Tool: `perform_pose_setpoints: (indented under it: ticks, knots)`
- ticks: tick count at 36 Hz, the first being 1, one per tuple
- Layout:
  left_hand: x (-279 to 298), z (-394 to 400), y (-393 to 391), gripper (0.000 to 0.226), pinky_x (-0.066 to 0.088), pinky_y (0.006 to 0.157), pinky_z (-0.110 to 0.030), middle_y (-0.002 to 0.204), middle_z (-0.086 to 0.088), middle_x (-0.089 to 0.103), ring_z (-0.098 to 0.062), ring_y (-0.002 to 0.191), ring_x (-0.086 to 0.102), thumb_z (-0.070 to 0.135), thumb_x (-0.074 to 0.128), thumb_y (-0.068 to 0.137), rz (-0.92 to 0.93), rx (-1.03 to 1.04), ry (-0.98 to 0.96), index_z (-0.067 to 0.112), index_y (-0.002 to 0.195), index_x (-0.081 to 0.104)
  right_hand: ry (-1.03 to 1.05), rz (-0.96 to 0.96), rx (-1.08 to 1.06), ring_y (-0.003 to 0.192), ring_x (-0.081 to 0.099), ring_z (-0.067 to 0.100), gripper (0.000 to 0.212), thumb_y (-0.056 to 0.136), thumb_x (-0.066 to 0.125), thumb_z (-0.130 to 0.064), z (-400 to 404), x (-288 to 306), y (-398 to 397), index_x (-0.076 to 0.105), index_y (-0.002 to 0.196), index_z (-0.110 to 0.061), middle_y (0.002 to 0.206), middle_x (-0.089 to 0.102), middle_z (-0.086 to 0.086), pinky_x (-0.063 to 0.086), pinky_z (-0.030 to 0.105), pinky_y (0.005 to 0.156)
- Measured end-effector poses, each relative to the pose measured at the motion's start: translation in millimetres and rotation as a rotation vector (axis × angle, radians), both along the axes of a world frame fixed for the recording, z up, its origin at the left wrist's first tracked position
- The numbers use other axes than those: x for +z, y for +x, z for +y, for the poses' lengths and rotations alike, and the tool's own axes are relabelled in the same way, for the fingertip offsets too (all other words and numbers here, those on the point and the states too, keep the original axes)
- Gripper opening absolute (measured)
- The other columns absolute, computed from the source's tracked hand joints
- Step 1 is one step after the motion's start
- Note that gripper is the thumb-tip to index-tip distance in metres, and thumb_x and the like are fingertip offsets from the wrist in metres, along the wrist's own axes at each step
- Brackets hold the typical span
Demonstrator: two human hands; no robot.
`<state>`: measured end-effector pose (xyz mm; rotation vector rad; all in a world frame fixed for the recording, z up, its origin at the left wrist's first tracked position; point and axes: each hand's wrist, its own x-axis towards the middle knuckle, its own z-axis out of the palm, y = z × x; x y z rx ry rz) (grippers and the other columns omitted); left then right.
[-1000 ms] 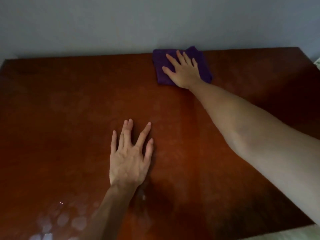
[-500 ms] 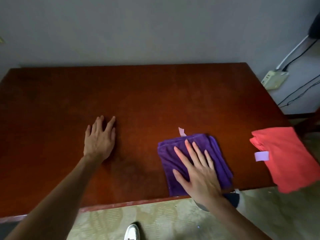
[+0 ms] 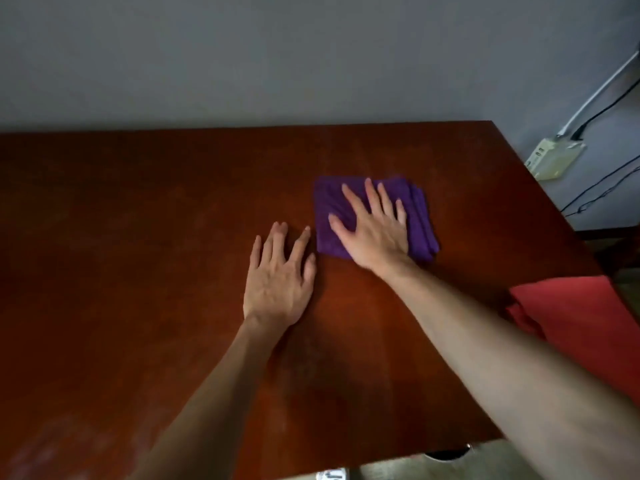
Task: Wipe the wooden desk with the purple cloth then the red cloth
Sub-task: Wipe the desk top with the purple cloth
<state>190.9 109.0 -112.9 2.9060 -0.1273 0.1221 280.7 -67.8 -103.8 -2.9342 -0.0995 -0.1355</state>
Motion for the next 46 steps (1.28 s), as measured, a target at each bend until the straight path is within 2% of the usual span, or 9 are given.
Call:
perform_pose_setpoints:
  ticks: [8, 15, 19, 25, 29, 33, 39, 42, 46]
  knots:
    - [-1, 1, 5, 0.059, 0.011, 0.125, -0.043, 0.163, -0.012, 0.022, -0.02, 0.154, 0.011, 0.051, 0.009, 0.103, 0.027, -0.001, 0.058, 0.032, 0.158, 0.016, -0.014, 0.143, 0.099, 0.158, 0.002, 0.021, 0.072, 0.097, 0.027, -0.075, 3, 22, 158, 0.014, 0.16, -0.044, 0.172, 0.005, 0.001, 0.002, 0.048, 0.127]
    - [-4, -2, 7, 0.058, 0.01, 0.125, -0.043, 0.164, -0.011, 0.02, -0.019, 0.154, 0.007, 0.053, 0.01, 0.103, 0.043, -0.002, 0.045, 0.034, 0.158, 0.015, -0.06, 0.174, 0.14, 0.158, -0.003, 0.023, 0.073, 0.099, 0.019, -0.072, -8, 20, 173, 0.007, 0.163, -0.038, 0.172, 0.0, 0.004, -0.003, 0.049, 0.127]
    - [-2, 0, 6, 0.059, 0.009, 0.125, -0.043, 0.163, -0.011, 0.021, -0.019, 0.154, 0.009, 0.054, 0.011, 0.102, 0.046, 0.01, 0.045, 0.035, 0.157, 0.017, -0.021, 0.12, 0.126, 0.158, 0.002, 0.023, 0.068, 0.101, 0.028, -0.065, -16, 15, 129, 0.014, 0.162, -0.037, 0.172, 0.006, 0.004, 0.001, 0.049, 0.127]
    - [-1, 1, 7, 0.054, 0.004, 0.125, -0.041, 0.164, -0.012, 0.02, -0.02, 0.154, 0.008, 0.051, 0.018, 0.104, 0.047, 0.027, 0.006, 0.036, 0.156, 0.021, 0.021, -0.026, 0.119, 0.156, 0.021, 0.025, 0.072, 0.093, 0.028, -0.065, -57, -9, -44, 0.031, 0.159, -0.036, 0.168, 0.025, 0.006, 0.015, 0.052, 0.125]
    - [4, -7, 0, 0.057, 0.002, 0.125, -0.043, 0.166, -0.011, 0.014, -0.02, 0.154, 0.002, 0.052, 0.015, 0.103, 0.104, 0.045, 0.02, 0.036, 0.158, 0.014, 0.034, -0.009, 0.111, 0.158, 0.012, 0.022, 0.07, 0.096, 0.036, -0.063, -88, -9, -174, 0.024, 0.16, -0.037, 0.17, 0.017, 0.003, 0.015, 0.052, 0.125]
    - [13, -18, -1, 0.057, 0.01, 0.124, -0.047, 0.165, -0.011, 0.017, -0.026, 0.153, 0.013, 0.047, 0.016, 0.104, 0.131, 0.101, 0.086, 0.03, 0.158, 0.015, 0.018, 0.03, 0.101, 0.158, 0.008, 0.021, 0.072, 0.096, 0.035, -0.069, -103, -12, -216, 0.02, 0.16, -0.041, 0.172, 0.011, 0.001, 0.014, 0.052, 0.125]
    - [22, -81, 8, 0.047, 0.035, 0.109, -0.048, 0.145, -0.009, 0.046, -0.031, 0.13, 0.047, 0.039, 0.033, 0.101, -0.018, -0.014, 0.017, 0.02, 0.141, 0.051, 0.079, -0.066, 0.049, 0.155, 0.023, 0.024, 0.072, 0.088, 0.044, -0.068, -109, -12, -169, 0.038, 0.154, -0.041, 0.168, 0.026, 0.003, 0.016, 0.05, 0.125]
    - [19, -118, 22, 0.051, 0.036, 0.108, -0.046, 0.145, -0.006, 0.049, -0.027, 0.131, 0.048, 0.039, 0.031, 0.098, -0.027, -0.101, 0.025, 0.017, 0.139, 0.053, 0.11, -0.064, -0.048, 0.155, 0.022, 0.025, 0.073, 0.087, 0.036, -0.07, -120, -9, -105, 0.04, 0.154, -0.04, 0.168, 0.027, 0.005, 0.013, 0.05, 0.125]
    - [12, -149, 54, 0.051, 0.026, 0.116, -0.044, 0.154, -0.006, 0.039, -0.025, 0.143, 0.036, 0.039, 0.027, 0.103, -0.018, -0.093, -0.03, 0.02, 0.148, 0.042, 0.065, 0.031, -0.092, 0.158, 0.009, 0.022, 0.07, 0.095, 0.036, -0.07, -147, 2, 5, 0.027, 0.158, -0.042, 0.171, 0.013, 0.002, 0.004, 0.048, 0.126]
